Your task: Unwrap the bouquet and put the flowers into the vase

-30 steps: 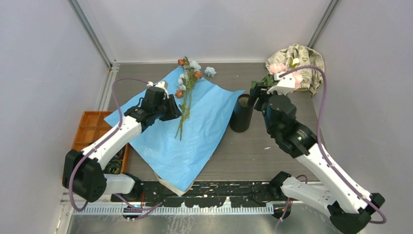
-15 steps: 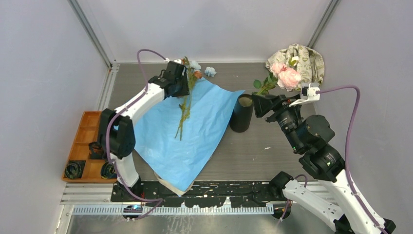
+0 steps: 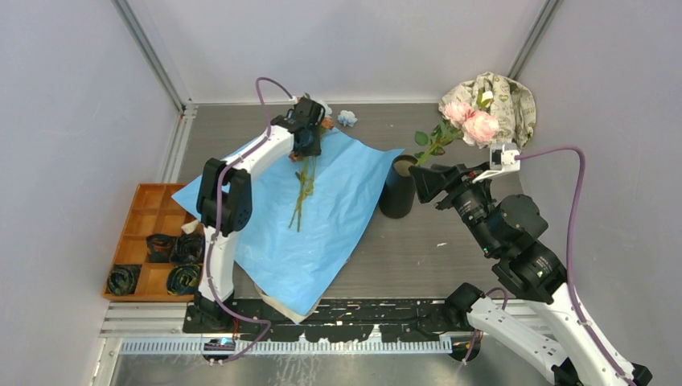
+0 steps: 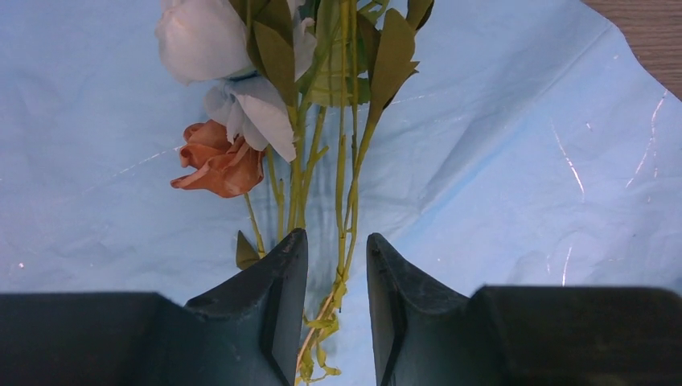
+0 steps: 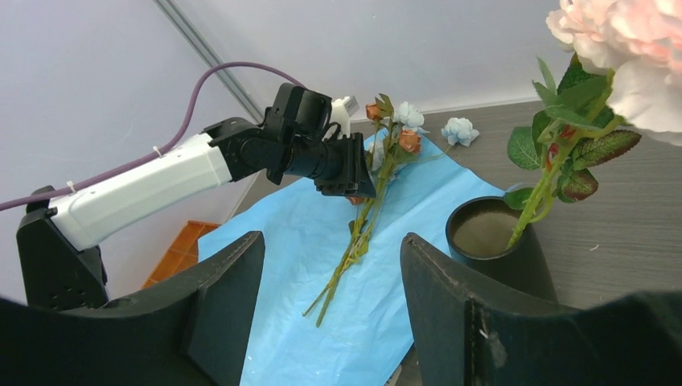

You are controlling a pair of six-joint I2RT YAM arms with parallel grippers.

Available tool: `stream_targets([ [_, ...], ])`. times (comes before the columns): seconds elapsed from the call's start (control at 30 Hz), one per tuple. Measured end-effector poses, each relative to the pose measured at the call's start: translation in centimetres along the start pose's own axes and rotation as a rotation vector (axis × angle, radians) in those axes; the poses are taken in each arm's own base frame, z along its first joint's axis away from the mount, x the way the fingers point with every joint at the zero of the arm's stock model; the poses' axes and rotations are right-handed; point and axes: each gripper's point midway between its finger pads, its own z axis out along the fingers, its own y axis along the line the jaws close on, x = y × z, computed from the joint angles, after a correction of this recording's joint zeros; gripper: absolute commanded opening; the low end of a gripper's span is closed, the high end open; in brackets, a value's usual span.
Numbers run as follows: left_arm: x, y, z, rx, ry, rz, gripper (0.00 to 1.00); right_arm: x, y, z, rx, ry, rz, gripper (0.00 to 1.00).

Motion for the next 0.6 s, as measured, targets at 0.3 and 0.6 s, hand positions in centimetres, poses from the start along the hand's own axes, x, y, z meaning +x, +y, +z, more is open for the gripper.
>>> stream_targets([
  [0.3, -0.6, -1.9, 0.3, 0.002, -0.02, 0.019, 0.35, 1.8, -0.6, 0.3, 0.013, 0.041, 0.005, 0.68],
  [0.6, 0.6, -3.2, 1.2, -0.084, -0.019, 0.07, 0.35, 1.6, -0.6, 0.0, 0.01, 0.036, 0.008, 0.68],
])
